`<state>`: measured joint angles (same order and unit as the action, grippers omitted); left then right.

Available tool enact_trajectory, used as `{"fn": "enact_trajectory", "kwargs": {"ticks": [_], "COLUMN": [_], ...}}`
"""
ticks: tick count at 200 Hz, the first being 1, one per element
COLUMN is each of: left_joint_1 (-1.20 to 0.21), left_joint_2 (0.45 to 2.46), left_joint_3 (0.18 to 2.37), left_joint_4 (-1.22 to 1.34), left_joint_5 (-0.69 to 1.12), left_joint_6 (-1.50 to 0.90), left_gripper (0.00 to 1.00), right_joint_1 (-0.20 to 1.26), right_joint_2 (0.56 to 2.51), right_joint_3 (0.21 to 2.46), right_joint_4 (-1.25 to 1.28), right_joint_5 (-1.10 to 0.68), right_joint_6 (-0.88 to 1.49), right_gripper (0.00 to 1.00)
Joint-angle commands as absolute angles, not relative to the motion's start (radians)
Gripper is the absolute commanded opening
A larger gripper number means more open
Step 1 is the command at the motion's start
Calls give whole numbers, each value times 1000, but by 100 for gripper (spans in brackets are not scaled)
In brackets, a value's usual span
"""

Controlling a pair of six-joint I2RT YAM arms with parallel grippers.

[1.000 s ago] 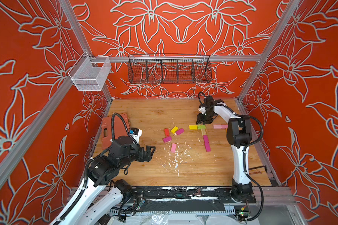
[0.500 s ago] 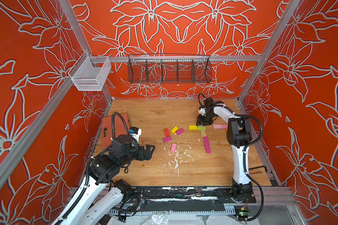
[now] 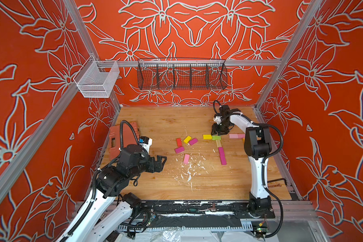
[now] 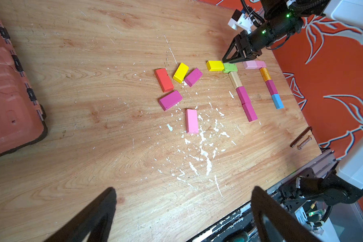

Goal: Assemble the number 7 with building blocks
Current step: Adjust the building block at the center of the board.

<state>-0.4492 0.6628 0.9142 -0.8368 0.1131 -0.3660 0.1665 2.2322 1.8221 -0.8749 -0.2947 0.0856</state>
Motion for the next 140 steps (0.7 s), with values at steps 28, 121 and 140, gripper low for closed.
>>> {"fn": "enact_trajectory", "kwargs": {"ticks": [28,121,140], "left_joint_1": [-437,-436,-434], "left_joint_2": [669,697,699], "left_joint_3": [902,899,898], "left_joint_4": [-822,-808,-807], "left_joint_5": [147,186,186], "left_joint_6": [-353,-352,-357], "left_gripper": [97,97,97], "right_joint_1": [163,152,150], "right_joint_2": [1967,1767,1784], "right_joint_3": [1553,1237,1249], "right_joint_4": [-810,-733,-725], "right_joint_5": [-132,21,15], "right_joint_6": [132,158,156], "right_gripper": [57,57,57]}}
